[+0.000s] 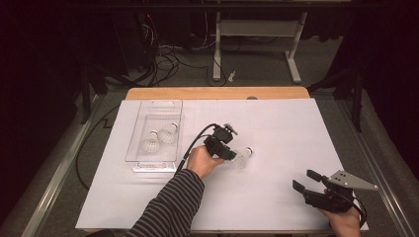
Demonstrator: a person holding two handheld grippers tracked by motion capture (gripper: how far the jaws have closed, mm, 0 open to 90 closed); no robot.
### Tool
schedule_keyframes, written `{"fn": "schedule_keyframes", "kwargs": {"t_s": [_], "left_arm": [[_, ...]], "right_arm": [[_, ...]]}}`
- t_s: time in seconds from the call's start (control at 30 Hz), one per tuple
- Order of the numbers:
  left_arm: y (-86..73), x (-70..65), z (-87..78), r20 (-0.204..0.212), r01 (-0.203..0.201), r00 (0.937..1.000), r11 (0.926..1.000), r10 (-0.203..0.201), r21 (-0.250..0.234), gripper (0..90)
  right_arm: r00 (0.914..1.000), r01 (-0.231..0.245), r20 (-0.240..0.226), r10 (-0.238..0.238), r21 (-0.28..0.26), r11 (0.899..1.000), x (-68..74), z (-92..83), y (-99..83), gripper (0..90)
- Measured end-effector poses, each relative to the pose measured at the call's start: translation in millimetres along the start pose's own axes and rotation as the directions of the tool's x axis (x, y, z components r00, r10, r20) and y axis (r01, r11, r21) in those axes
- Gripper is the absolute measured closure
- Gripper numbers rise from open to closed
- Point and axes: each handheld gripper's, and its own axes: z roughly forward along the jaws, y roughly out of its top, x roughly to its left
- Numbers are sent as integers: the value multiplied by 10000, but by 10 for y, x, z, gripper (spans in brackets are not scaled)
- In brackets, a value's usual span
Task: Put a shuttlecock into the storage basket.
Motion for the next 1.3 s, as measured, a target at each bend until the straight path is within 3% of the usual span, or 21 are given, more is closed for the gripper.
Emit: {"fn": "schedule_keyframes", "kwargs": {"t_s": [0.33,0.73,0.9,1.3], "left_arm": [[2,25,31,306,175,9994,9998,-174,-4,749],[-8,9,50,448,-97,9990,9999,94,69,875],[-13,10,52,463,-325,9984,9994,321,77,888],[-18,23,7,570,-317,9979,9995,320,-64,896]], "right_arm": [[10000,0,-7,0,0,10000,1,0,0,307],[10000,17,-10,-17,12,10000,3,1,0,307],[10000,20,3,-20,-4,10000,2,0,0,307],[10000,17,15,-17,6,10000,2,1,0,307]]}}
